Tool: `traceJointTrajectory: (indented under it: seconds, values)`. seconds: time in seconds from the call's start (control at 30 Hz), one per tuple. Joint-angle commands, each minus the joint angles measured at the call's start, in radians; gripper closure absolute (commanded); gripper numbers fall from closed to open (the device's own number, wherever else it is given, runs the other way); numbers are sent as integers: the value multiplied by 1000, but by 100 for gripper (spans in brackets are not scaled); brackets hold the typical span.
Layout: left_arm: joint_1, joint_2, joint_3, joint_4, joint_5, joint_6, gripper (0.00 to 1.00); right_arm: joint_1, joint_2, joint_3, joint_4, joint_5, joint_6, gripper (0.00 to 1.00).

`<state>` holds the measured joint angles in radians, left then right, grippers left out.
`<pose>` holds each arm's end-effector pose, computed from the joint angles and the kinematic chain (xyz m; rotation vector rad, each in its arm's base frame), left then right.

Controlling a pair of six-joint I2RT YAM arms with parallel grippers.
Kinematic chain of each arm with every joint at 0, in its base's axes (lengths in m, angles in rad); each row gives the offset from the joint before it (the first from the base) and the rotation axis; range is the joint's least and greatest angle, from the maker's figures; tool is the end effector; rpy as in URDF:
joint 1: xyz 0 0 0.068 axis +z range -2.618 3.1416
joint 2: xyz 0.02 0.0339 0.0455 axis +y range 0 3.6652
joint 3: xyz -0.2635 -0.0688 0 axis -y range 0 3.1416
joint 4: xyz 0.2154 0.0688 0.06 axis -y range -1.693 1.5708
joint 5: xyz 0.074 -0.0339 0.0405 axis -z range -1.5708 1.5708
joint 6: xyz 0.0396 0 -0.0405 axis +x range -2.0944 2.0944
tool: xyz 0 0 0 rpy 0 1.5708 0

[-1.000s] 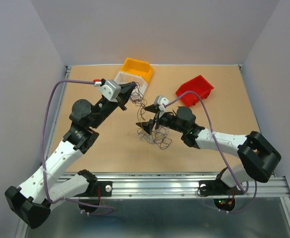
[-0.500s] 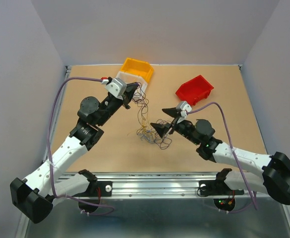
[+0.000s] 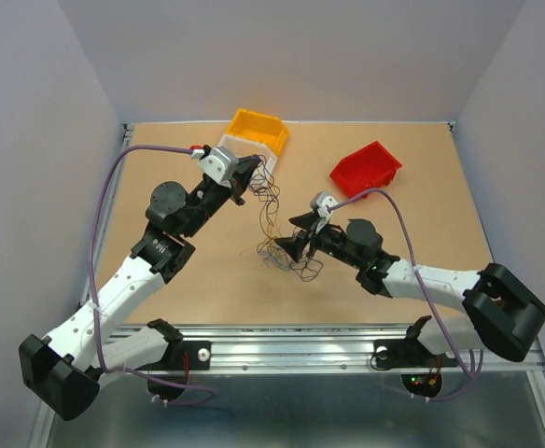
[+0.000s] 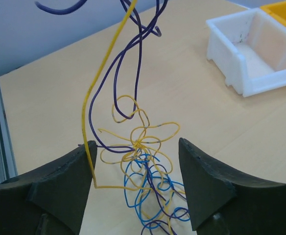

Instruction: Untangle the cables

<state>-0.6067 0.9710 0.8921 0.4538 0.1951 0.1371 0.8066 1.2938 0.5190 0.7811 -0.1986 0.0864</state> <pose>0.1564 -0.1179 0.4152 0.6004 1.0619 -0.5273 0.1720 0.1907 0.2599 -0.7236 1.4604 0.8504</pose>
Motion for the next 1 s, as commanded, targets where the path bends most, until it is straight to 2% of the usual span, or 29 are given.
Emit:
traceJointTrajectory:
  seconds: [0.0, 0.03, 0.13, 0.17, 0.2, 0.27, 0.3, 0.33, 0.37, 0.47, 0.5, 0.53, 0.57, 0.67, 0.97]
  values:
    - [2, -12, 4, 72, 7, -1, 100, 6, 31, 91, 44, -48, 9, 30]
    - [1, -9, 4, 71, 7, -1, 100, 8, 41, 98, 44, -50, 10, 33]
    - [1, -9, 5, 71, 4, 2, 100, 6, 50, 105, 44, -45, 9, 69]
    - [2, -8, 4, 71, 0, 4, 100, 6, 50, 104, 44, -20, 16, 91]
    - [1, -8, 4, 71, -6, 6, 100, 6, 33, 99, 46, 4, 21, 98]
    - [1, -6, 4, 71, -29, 9, 99, 6, 4, 78, 41, 56, 38, 99]
    - [2, -6, 4, 71, -61, 9, 92, 6, -16, 67, 38, 112, 45, 99]
    - [1, -8, 4, 71, -86, 7, 81, 6, -37, 58, 24, 143, 53, 99]
    - [1, -9, 2, 71, -114, 6, 58, 8, -95, 37, 15, 165, 67, 100]
    - [1, -29, -13, 75, -93, 12, 26, 6, -219, 10, -42, 241, 90, 99]
    - [1, -41, -25, 82, -47, 21, 9, 6, -253, -6, -72, 263, 93, 99]
    - [1, -46, -31, 86, -19, 25, 2, 6, -283, -11, -86, 278, 99, 99]
    - [1, -48, -38, 92, 9, 32, 1, 8, -307, -14, -103, 294, 105, 100]
    - [1, -28, -41, 95, 217, 62, 1, 8, -407, -22, -155, 320, 108, 99]
    - [-24, 175, 18, 56, 386, 99, 1, 8, -455, 19, -223, 291, 108, 99]
